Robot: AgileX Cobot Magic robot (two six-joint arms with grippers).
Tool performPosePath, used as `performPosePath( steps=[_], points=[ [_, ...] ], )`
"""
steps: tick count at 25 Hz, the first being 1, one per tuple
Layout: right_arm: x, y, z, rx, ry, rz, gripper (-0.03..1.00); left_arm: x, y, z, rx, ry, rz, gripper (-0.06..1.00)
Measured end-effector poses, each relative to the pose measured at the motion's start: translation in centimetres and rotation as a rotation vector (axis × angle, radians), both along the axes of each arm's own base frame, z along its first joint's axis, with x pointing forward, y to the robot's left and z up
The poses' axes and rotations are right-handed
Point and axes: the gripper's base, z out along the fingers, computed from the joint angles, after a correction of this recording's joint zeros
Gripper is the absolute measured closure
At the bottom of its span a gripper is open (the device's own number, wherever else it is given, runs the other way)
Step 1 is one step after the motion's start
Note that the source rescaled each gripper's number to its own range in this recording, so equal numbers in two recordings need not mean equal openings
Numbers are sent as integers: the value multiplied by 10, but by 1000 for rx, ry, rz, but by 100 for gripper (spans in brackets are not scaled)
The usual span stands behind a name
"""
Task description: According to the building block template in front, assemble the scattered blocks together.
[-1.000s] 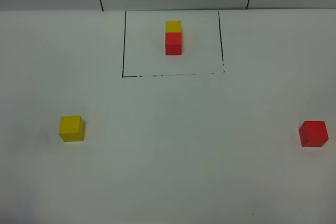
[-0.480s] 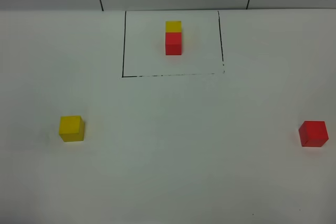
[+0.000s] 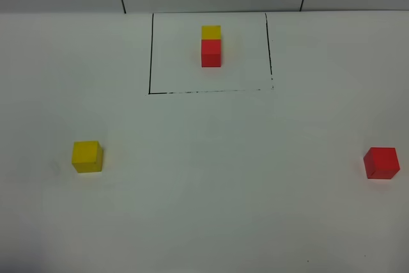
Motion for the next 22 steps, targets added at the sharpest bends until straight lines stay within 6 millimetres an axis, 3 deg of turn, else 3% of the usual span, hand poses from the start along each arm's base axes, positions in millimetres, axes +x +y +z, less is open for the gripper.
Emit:
performPosePath(
  steps=[3,8,13,18,22],
  points=[
    [0,0,0,0,0,0,21,32,-4,5,3,175,13,27],
    [0,0,0,2,0,1,21,107,-12,6,10,462,51,27],
    [0,0,0,2,0,2,21,180,-22,-12,2,609,70,27],
    [0,0,0,2,0,2,21,225,-45,-41,30,657,12,27],
    [0,0,0,2,0,2,21,243,-62,-69,47,695,-13,27]
  ],
)
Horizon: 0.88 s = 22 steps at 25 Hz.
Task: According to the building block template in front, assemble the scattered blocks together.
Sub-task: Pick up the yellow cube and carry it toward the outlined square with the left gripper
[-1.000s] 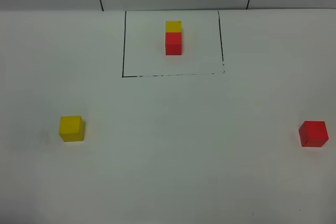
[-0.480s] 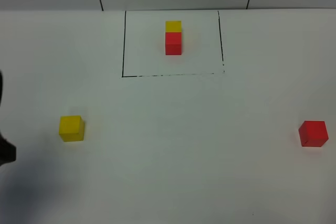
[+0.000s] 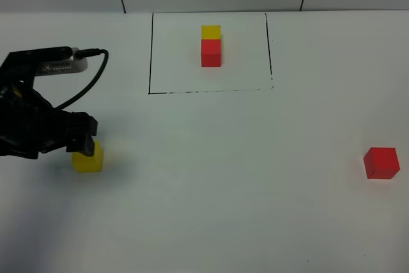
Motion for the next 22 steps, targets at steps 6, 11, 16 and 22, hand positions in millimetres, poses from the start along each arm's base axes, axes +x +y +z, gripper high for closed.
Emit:
performPosePath(
  steps=[6,11,16,22],
  points=[
    [0,0,0,1,0,1,21,8,-3,-22,16,61,12,27],
    [0,0,0,4,0,2,21,13,1,-22,64,21,47,27],
    [0,1,0,7,0,4,21,17,6,-23,108,-27,77,27],
    [0,1,0,7,0,5,21,26,2,-40,92,-12,95,27]
  ],
)
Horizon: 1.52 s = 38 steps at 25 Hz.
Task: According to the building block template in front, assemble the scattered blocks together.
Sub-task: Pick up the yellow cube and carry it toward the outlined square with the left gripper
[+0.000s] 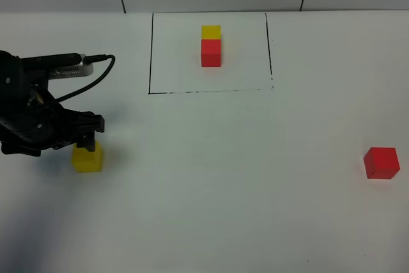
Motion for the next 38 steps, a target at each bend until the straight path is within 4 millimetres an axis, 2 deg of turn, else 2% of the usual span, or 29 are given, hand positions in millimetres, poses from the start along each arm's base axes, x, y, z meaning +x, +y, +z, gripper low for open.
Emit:
performPosePath(
  steps=[5,20,22,24,25,27,30,33,36,38],
  points=[
    [0,0,0,0,0,0,21,7,-3,-21,-8,26,9,27],
    [0,0,0,5,0,3,21,18,-8,-62,-16,81,7,28],
    [0,1,0,5,0,4,21,19,-8,-62,-17,78,7,35],
    [0,1,0,5,0,4,21,21,-8,-60,-18,71,7,50],
    [0,1,0,6,0,4,21,21,-9,-60,-19,70,7,62],
    [0,1,0,6,0,4,21,23,-9,-58,-18,74,7,94],
    [0,1,0,6,0,4,21,26,-10,-52,-5,104,-28,94],
    [0,1,0,6,0,4,21,31,-11,-42,16,138,-145,94],
    [0,1,0,6,0,4,21,41,-14,-32,39,112,-325,94],
    [0,1,0,6,0,4,21,45,-22,-26,65,91,-523,94]
  ],
)
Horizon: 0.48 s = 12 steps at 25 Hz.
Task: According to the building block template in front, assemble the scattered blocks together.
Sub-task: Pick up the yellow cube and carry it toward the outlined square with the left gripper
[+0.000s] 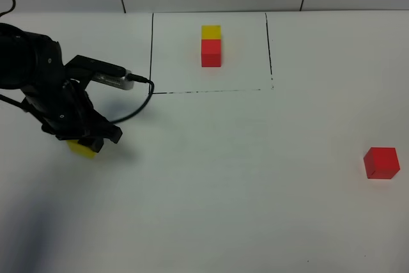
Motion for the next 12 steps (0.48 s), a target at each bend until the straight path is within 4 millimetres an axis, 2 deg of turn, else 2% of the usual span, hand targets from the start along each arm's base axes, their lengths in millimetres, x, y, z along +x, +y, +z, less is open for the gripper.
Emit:
performPosePath(
  steps=[5,12],
  points=[
    [0,0,0,0,0,0,21,21,-33,14,12,-79,-431,94],
    [0,0,0,0,0,0,21,50,-97,7,24,-67,-799,94]
  ],
)
